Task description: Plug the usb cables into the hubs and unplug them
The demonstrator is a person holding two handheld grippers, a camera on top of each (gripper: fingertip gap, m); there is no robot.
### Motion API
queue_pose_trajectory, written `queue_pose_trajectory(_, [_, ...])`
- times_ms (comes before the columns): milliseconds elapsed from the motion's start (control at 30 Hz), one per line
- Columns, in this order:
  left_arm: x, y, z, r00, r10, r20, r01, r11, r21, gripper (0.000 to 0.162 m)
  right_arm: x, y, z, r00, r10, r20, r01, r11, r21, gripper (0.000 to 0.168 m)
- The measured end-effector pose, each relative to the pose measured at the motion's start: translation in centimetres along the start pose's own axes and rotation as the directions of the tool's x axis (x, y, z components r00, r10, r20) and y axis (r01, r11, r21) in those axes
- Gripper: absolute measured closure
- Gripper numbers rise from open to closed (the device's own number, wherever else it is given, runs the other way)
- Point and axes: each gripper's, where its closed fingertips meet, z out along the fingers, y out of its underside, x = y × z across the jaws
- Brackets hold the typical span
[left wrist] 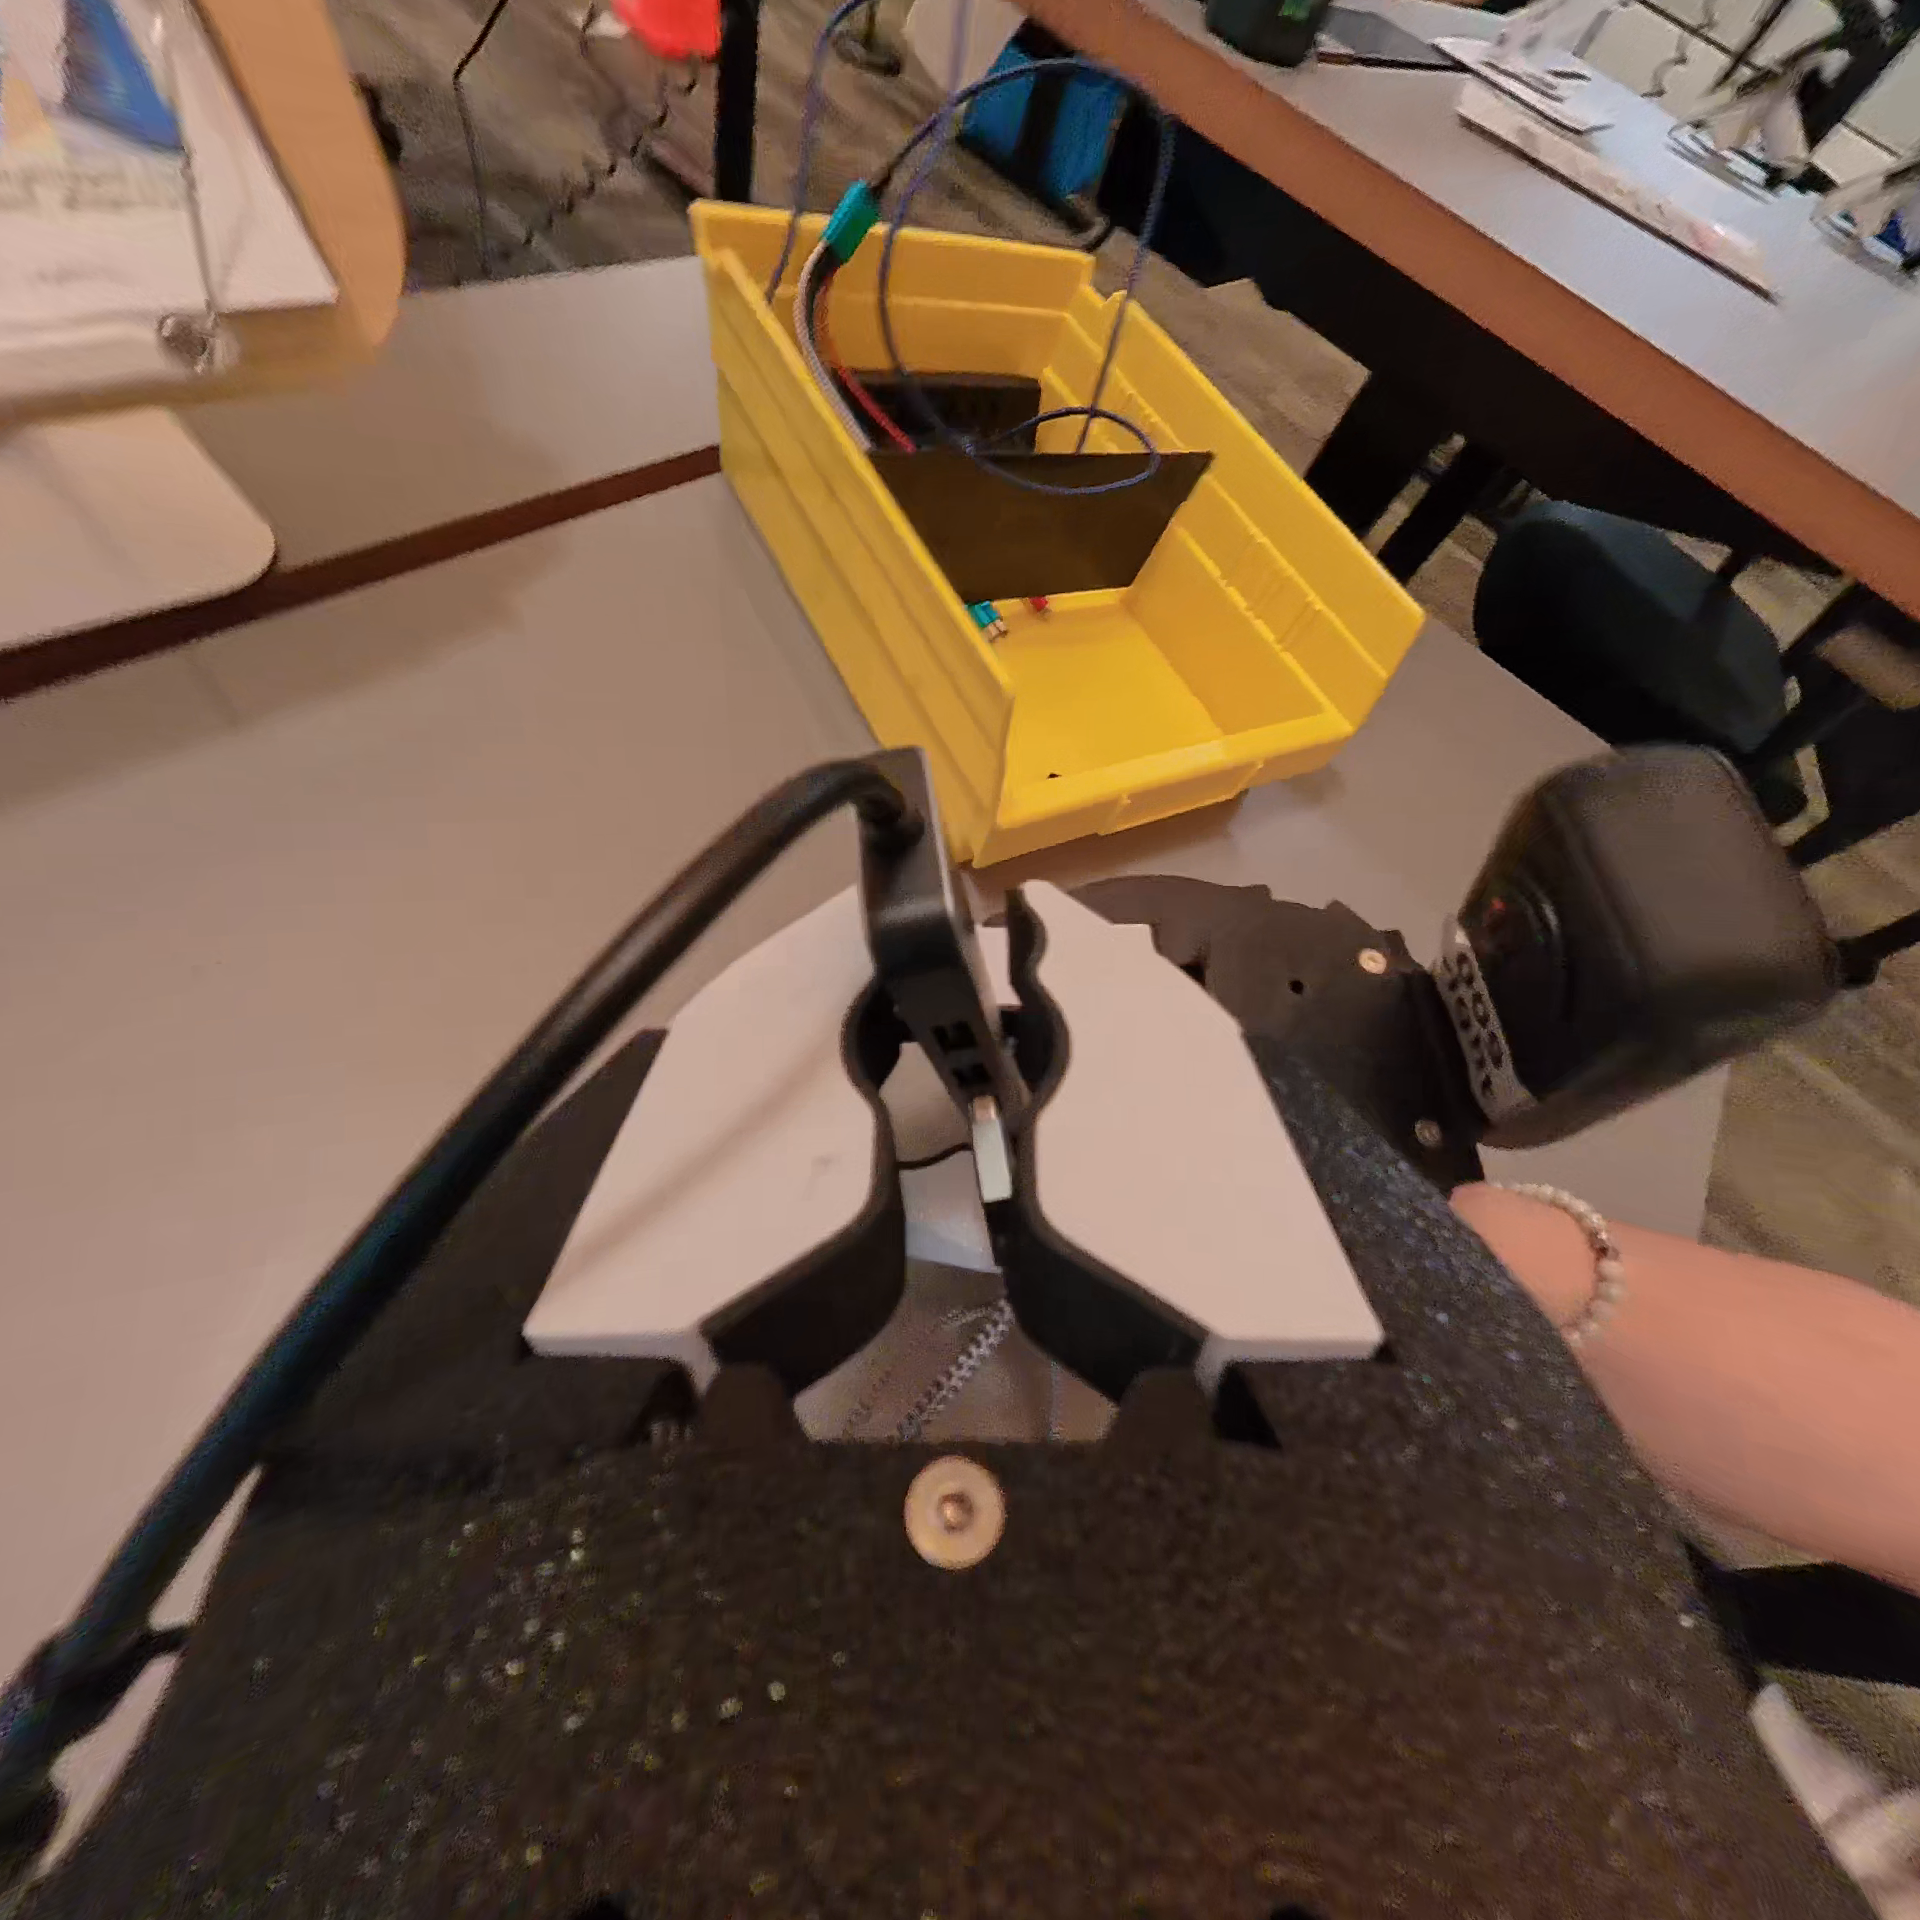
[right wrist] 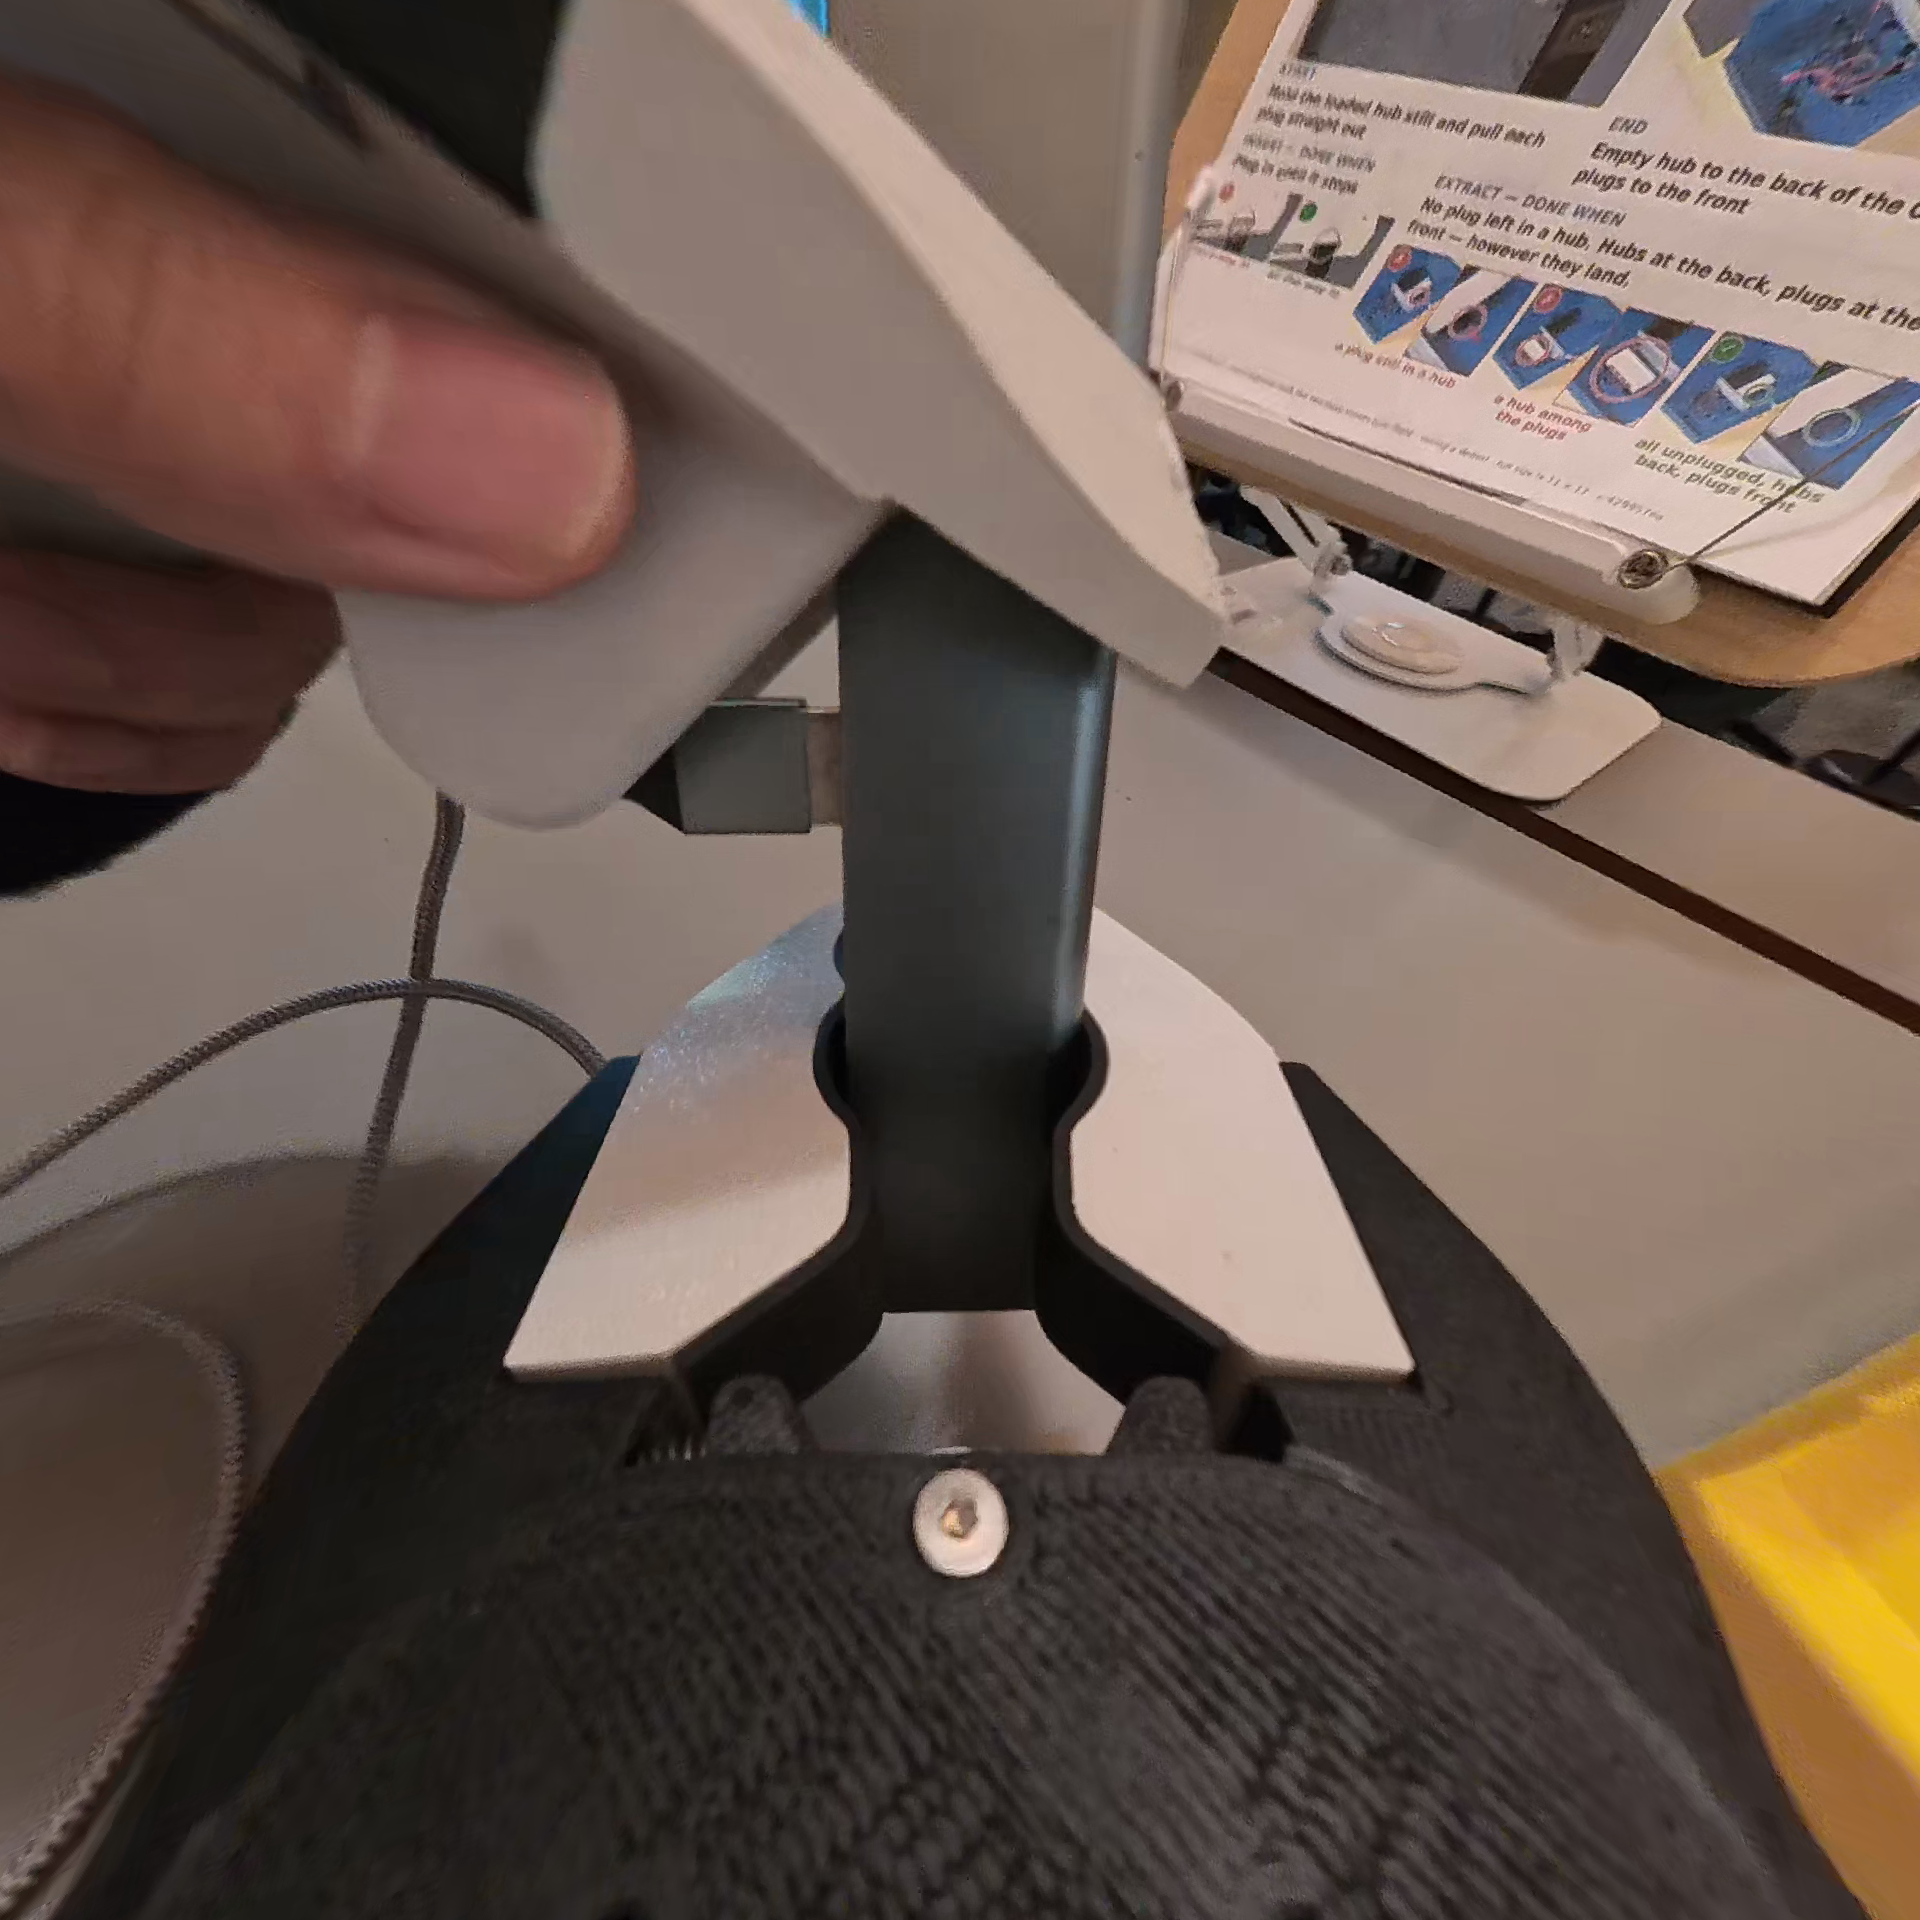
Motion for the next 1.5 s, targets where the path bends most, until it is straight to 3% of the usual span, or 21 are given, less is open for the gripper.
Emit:
queue_pose_trajectory(200, [1.0, -0.2, -1.4, 0.985, 0.166, 0.043, -0.168, 0.985, 0.043, 0.115, 0.9, -0.1, -0.3, 0.999, 0.041, -0.02, -0.041, 0.999, 0.036, 0.136])
queue_pose_trajectory(500, [1.7, 1.7, -3.6, 0.886, 0.433, 0.169, -0.446, 0.894, 0.045, 0.139, 1.9, -0.8, -0.8, 0.998, 0.038, -0.059, -0.032, 0.994, 0.107, 0.136])
queue_pose_trajectory(600, [2.1, 2.1, -3.2, 0.843, 0.495, 0.211, -0.518, 0.853, 0.064, 0.138, 1.8, -0.7, -0.7, 0.997, 0.038, -0.06, -0.032, 0.995, 0.097, 0.136])
queue_pose_trajectory(700, [1.7, 2.6, -3.1, 0.747, 0.577, 0.331, -0.622, 0.782, 0.041, 0.139, 2.0, -0.4, -0.6, 0.995, 0.069, -0.066, -0.064, 0.995, 0.076, 0.136])
queue_pose_trajectory(867, [0.4, 2.5, -3.4, 0.402, 0.742, 0.536, -0.824, 0.549, -0.14, 0.143, 1.6, 0.1, -0.3, 0.994, 0.105, -0.031, -0.104, 0.994, 0.032, 0.136])
queue_pose_trajectory(933, [0.6, 2.5, -3.0, 0.321, 0.776, 0.542, -0.863, 0.476, -0.171, 0.151, 1.5, 0.1, -0.3, 0.994, 0.102, -0.03, -0.101, 0.994, 0.029, 0.136])
queue_pose_trajectory(1033, [0.7, 2.6, -2.6, 0.257, 0.803, 0.538, -0.89, 0.414, -0.193, 0.159, 1.5, 0.1, -0.3, 0.99, 0.139, -0.002, -0.139, 0.99, 0.033, 0.136])
queue_pose_trajectory(1200, [0.8, 2.5, -2.4, 0.222, 0.824, 0.522, -0.908, 0.37, -0.197, 0.159, 1.4, 0.1, -0.3, 0.987, 0.159, 0.026, -0.16, 0.987, 0.033, 0.136])
queue_pose_trajectory(1500, [1.4, 2.4, -2.6, 0.087, 0.874, 0.478, -0.961, 0.2, -0.192, 0.16, 0.7, -0.1, -0.6, 0.982, 0.164, 0.094, -0.168, 0.985, 0.04, 0.136])
